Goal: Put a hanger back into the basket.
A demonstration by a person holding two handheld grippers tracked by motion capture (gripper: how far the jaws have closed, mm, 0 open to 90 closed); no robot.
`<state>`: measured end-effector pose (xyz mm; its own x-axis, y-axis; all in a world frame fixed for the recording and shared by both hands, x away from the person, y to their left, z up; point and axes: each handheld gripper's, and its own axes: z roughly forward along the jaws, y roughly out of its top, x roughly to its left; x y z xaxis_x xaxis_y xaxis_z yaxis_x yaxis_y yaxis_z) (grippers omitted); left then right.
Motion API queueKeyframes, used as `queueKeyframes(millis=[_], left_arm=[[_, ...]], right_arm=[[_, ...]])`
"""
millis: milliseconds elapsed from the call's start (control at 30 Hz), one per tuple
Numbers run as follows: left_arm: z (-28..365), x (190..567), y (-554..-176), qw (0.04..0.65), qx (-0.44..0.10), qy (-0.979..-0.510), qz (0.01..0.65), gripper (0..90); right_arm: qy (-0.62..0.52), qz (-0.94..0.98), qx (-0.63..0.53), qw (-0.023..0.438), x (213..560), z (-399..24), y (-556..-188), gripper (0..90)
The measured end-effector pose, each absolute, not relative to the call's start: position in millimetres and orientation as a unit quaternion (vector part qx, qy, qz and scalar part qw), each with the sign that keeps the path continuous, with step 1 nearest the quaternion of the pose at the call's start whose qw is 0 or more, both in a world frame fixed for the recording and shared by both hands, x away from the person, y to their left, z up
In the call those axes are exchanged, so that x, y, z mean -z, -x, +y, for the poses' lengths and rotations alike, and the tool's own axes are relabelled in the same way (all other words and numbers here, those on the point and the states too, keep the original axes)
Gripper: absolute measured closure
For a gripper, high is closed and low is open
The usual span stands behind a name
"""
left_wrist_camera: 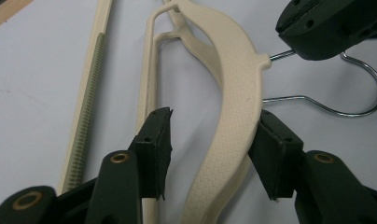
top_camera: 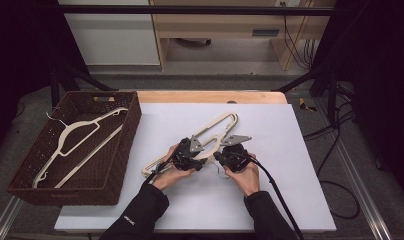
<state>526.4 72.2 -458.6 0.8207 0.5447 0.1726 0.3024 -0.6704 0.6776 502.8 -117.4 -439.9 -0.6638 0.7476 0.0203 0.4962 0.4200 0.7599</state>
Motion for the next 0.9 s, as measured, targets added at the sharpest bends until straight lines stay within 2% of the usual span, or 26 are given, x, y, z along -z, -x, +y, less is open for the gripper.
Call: queueKeyframes(millis=[267, 433, 633, 900], left_arm=[[63, 459, -523, 0.319, -0.192, -0.901, 0.221, 66.2], [62, 456, -521, 0.312, -0.201, -0.903, 0.215, 68.1], [68, 449, -521, 0.311, -0.212, -0.901, 0.217, 70.3], [81, 433, -520, 0.341, -0.223, -0.884, 0.229, 75.5]], right_arm=[[-0.376, 0.825, -0.387, 0.167, 437, -117, -501, 88.9], [-0.374, 0.823, -0.392, 0.168, 435, -117, -500, 88.2], [-0.359, 0.803, -0.439, 0.186, 416, -130, -492, 77.5], [-0.383, 0.757, -0.489, 0.201, 390, -169, -482, 63.1]])
